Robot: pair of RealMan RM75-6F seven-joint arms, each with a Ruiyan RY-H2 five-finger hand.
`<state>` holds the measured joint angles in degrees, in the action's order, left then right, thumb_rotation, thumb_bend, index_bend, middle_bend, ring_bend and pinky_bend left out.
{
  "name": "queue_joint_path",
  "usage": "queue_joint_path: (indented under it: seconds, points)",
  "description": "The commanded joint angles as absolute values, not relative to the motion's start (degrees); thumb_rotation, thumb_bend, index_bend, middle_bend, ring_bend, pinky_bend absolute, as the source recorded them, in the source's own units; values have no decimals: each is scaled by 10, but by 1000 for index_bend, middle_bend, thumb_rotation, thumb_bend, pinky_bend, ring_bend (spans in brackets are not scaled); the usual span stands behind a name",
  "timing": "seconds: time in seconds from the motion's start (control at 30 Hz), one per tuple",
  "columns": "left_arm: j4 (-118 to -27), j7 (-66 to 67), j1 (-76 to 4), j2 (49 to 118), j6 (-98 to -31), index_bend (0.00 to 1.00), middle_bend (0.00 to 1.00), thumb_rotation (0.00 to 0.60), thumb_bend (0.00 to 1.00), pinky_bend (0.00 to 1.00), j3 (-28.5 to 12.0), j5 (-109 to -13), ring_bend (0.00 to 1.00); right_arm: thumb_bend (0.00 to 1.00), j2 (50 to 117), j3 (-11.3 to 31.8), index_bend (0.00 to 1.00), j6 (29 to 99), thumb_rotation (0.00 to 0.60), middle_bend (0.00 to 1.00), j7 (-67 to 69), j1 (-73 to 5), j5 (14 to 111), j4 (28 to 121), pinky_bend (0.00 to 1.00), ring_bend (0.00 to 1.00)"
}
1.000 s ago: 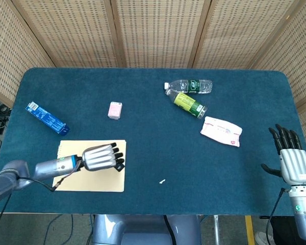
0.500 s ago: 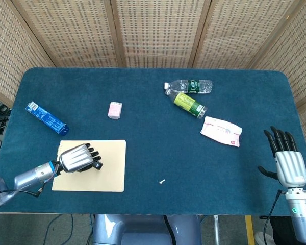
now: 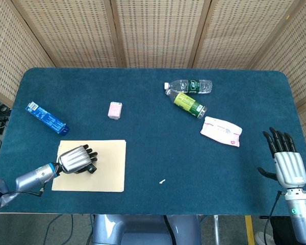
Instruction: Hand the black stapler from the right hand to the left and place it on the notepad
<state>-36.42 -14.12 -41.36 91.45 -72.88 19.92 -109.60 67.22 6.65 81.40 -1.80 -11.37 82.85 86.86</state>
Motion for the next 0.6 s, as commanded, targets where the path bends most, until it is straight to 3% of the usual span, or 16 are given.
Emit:
queue_joint_path:
  seconds: [0.03, 0.13, 0.3, 0.37, 0.43, 0.6]
  points:
    - [-383, -145, -410, 905, -726, 82, 63, 599, 79, 22, 195, -1089, 2, 0, 671, 66, 0, 814, 600, 0, -19, -113, 829, 870, 0, 0]
    - [-406, -138, -406, 890, -752, 15, 13, 596, 67, 0, 180, -1080, 0, 0, 668, 65, 0, 816, 600, 0, -23, -111, 830, 877, 0, 0]
    - [-490, -145, -380, 835, -861, 0, 0, 588, 36, 0, 116, -1037, 0, 0, 661, 63, 0, 828, 600, 0, -28, -105, 839, 891, 0, 0]
    - [-599, -144, -332, 776, -917, 0, 0, 583, 11, 0, 78, -976, 0, 0, 655, 60, 0, 840, 600, 0, -20, -99, 849, 898, 0, 0]
    - [-692, -101, -300, 738, -922, 0, 0, 590, 0, 0, 65, -932, 0, 0, 653, 60, 0, 844, 600, 0, -15, -97, 852, 899, 0, 0]
    - [-859, 27, -207, 714, -985, 0, 0, 600, 0, 0, 34, -832, 0, 0, 650, 64, 0, 853, 600, 0, -9, -93, 851, 895, 0, 0]
